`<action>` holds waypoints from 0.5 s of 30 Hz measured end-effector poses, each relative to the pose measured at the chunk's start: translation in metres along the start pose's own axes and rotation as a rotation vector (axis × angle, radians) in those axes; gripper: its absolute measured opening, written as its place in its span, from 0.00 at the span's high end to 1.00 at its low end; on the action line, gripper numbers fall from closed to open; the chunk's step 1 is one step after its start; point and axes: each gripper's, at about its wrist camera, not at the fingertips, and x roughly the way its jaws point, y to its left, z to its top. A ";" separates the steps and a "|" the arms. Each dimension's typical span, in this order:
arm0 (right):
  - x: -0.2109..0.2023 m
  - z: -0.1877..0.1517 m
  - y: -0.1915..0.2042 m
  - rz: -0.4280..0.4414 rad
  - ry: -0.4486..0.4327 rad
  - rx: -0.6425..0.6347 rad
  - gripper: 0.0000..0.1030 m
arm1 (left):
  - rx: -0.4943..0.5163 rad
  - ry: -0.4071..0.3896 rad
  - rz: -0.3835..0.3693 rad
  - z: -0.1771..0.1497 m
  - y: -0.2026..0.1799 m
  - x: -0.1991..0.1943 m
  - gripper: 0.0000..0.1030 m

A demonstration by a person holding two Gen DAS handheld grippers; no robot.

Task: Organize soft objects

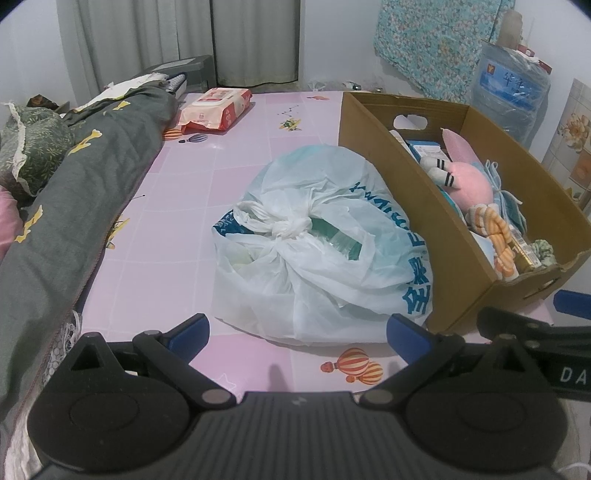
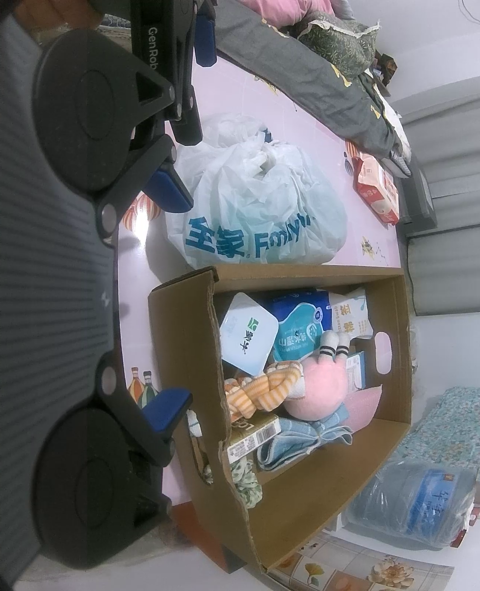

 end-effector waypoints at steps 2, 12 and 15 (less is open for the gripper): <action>0.000 0.000 0.000 -0.001 -0.001 -0.001 0.01 | 0.000 0.000 -0.001 -0.001 0.000 0.000 0.00; -0.002 -0.002 0.001 0.001 0.000 0.005 0.01 | -0.004 -0.005 0.002 -0.001 0.000 -0.001 0.00; -0.002 -0.002 0.001 0.000 0.000 0.006 0.01 | -0.008 -0.004 0.004 -0.002 -0.001 -0.001 0.00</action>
